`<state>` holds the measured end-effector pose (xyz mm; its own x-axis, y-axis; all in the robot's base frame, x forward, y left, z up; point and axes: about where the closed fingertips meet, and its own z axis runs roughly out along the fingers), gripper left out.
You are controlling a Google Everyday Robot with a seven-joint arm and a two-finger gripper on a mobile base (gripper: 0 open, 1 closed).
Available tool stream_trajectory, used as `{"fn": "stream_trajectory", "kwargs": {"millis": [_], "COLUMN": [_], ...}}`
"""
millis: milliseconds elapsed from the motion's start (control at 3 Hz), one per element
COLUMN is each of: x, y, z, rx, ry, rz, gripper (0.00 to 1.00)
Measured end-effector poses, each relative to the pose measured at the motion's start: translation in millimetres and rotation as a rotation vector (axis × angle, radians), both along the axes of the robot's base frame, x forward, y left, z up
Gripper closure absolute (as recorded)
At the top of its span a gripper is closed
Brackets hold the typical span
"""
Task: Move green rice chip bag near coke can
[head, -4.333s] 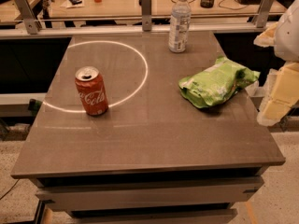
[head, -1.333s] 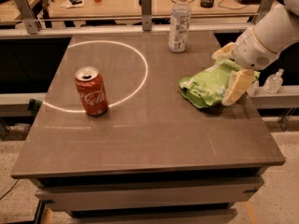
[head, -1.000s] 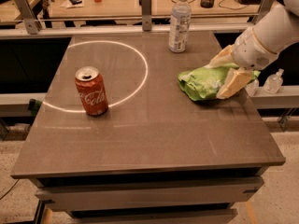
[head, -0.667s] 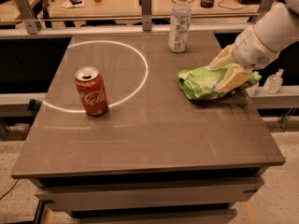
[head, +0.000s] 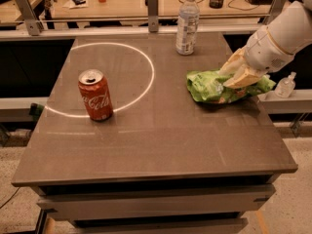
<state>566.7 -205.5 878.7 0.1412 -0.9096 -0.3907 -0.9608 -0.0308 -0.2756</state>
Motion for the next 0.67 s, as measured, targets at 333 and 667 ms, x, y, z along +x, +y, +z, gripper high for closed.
{"fn": "stream_trajectory", "kwargs": {"millis": [333,667], "x": [-1.9,-3.8], "y": [-1.1,8.9], "z": [-0.1,15.6], "rx": [0.002,0.059], "ry": [-0.005,-0.018], "rz": [0.001,0.010], "gripper": [1.00,1.00]}}
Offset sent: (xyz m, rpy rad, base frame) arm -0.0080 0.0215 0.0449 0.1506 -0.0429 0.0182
